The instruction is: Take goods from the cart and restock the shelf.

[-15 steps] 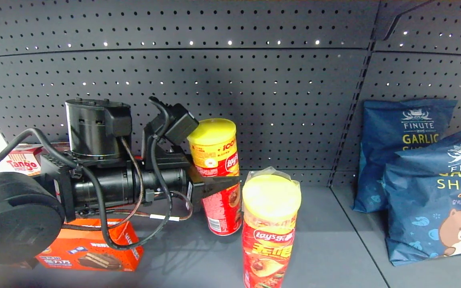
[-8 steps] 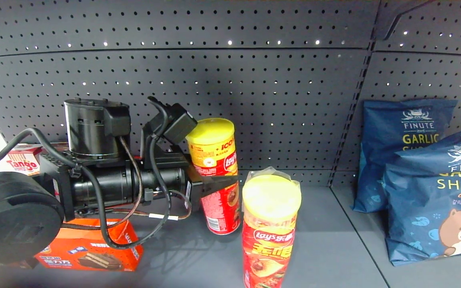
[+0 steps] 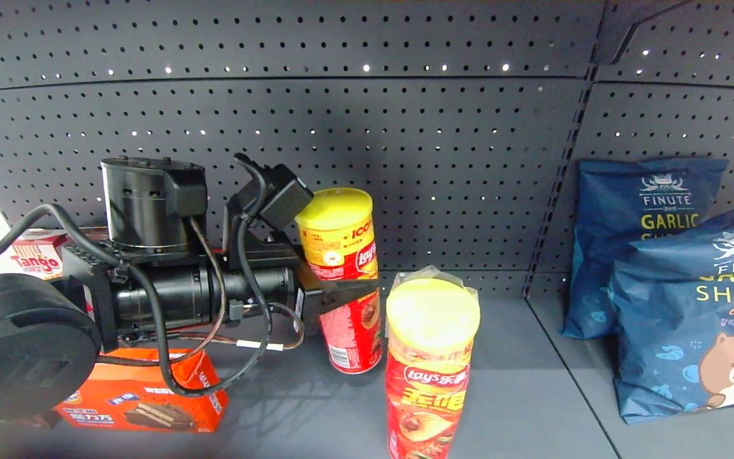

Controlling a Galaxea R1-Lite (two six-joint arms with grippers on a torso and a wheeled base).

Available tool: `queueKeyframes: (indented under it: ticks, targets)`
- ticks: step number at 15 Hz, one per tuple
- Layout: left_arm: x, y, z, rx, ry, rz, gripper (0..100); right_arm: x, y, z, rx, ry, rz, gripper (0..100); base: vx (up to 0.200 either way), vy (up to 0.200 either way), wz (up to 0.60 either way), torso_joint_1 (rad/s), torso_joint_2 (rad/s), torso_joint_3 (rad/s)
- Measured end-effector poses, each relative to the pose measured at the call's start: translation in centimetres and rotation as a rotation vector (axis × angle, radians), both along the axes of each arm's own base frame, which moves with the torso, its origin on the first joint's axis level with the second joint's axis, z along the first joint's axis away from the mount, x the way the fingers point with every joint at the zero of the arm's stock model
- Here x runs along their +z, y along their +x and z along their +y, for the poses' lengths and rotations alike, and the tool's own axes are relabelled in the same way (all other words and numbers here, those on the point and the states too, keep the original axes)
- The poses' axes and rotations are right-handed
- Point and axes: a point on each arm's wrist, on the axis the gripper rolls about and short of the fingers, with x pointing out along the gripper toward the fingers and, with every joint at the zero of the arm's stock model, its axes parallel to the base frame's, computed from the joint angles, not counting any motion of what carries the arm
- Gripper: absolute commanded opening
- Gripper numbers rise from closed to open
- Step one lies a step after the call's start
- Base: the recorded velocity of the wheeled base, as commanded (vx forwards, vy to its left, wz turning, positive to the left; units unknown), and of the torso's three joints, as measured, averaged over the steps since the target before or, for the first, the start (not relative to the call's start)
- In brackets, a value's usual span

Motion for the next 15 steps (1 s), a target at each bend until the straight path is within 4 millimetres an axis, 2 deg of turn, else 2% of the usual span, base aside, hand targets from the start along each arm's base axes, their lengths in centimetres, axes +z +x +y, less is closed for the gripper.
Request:
queueKeyframes:
  ticks: [2,4,10,15]
  targets:
    - [0.00,-0.03,-0.01,-0.001,0.000,0.000,0,-0.05,-0.06,0.35,0.155,-0.010,-0.008,100,0.000,0.000,0.00,0.000,0.00,0.000]
    - [0.00,-0.03,-0.03,-0.001,0.000,0.000,0,-0.08,-0.05,0.35,0.180,-0.011,-0.008,100,0.000,0.000,0.00,0.000,0.00,0.000]
    - [-0.02,-0.07,-0.09,-0.004,0.000,0.001,0,-0.16,0.06,0.12,0.094,0.027,0.006,100,0.000,0.000,0.00,0.000,0.00,0.000]
    - [-0.26,-0.35,-0.05,-0.008,0.004,0.008,0,-0.18,0.08,0.03,0.335,-0.001,0.002,100,0.000,0.000,0.00,0.000,0.00,0.000]
